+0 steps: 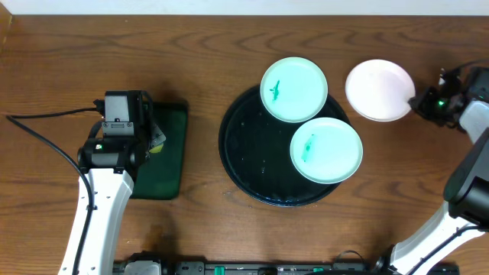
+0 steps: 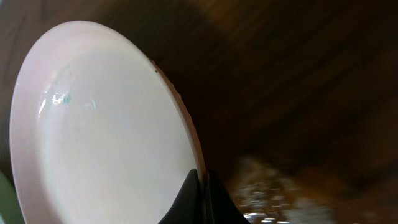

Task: Clean dirty plates on tray and stack at the side
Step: 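Lift the pink plate with the right gripper and place it at the right side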

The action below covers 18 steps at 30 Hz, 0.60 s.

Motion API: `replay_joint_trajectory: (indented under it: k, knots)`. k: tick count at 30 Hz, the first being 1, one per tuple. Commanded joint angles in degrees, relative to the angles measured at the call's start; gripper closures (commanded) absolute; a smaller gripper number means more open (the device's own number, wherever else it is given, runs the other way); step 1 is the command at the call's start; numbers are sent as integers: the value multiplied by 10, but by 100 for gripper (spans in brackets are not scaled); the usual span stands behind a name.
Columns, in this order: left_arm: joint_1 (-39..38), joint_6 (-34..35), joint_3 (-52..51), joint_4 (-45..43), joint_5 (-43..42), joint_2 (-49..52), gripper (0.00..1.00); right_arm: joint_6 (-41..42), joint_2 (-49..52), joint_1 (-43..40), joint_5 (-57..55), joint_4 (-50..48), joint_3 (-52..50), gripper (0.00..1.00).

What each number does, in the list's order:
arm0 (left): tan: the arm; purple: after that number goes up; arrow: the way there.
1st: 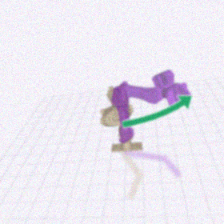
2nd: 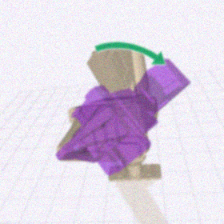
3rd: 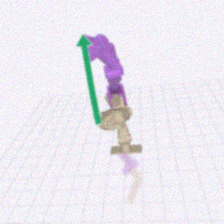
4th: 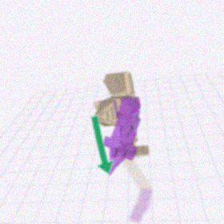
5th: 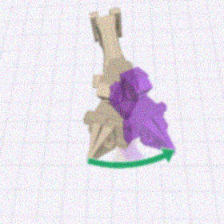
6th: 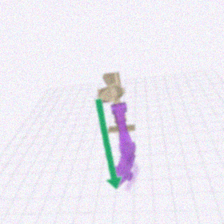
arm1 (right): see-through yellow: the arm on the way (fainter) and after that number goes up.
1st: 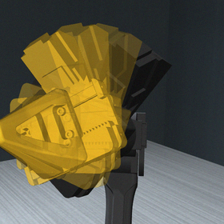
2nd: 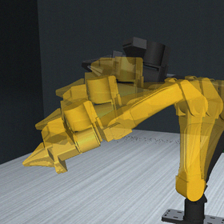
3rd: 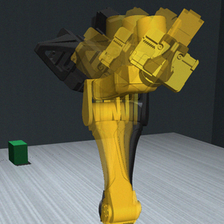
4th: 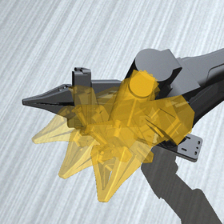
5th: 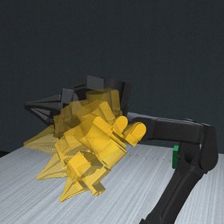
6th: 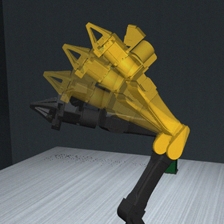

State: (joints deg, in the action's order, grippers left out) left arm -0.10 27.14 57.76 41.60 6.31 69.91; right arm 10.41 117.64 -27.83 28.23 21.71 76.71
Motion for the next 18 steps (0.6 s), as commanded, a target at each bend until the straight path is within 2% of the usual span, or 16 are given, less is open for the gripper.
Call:
replay_joint_trajectory:
  k: [1, 2, 4, 7, 9, 12, 16, 18]
  knots:
    - [2, -5, 1, -1, 1, -3, 92, 13, -5, -9, 22, -12, 0, 96]
    - [2, -5, 1, -1, 1, -3, 92, 13, -5, -9, 22, -14, 0, 86]
    - [2, -5, 1, -1, 1, -3, 93, 14, -5, -5, 22, -13, 0, 74]
    - [2, -5, 1, -1, 1, -3, 92, 14, -5, 14, 23, -3, 0, 60]
    - [2, -5, 1, -3, 1, -3, 93, 14, -5, 37, 24, 3, 0, 55]
    - [2, -3, 1, -7, 1, 1, 93, 14, -5, 91, 44, -3, 0, 54]
    - [2, -3, 1, -7, 1, 12, 92, 14, -5, 178, 41, -35, 0, 43]
    - [2, -3, 1, -5, 1, 20, 93, 18, -5, 215, 28, -55, 0, 42]
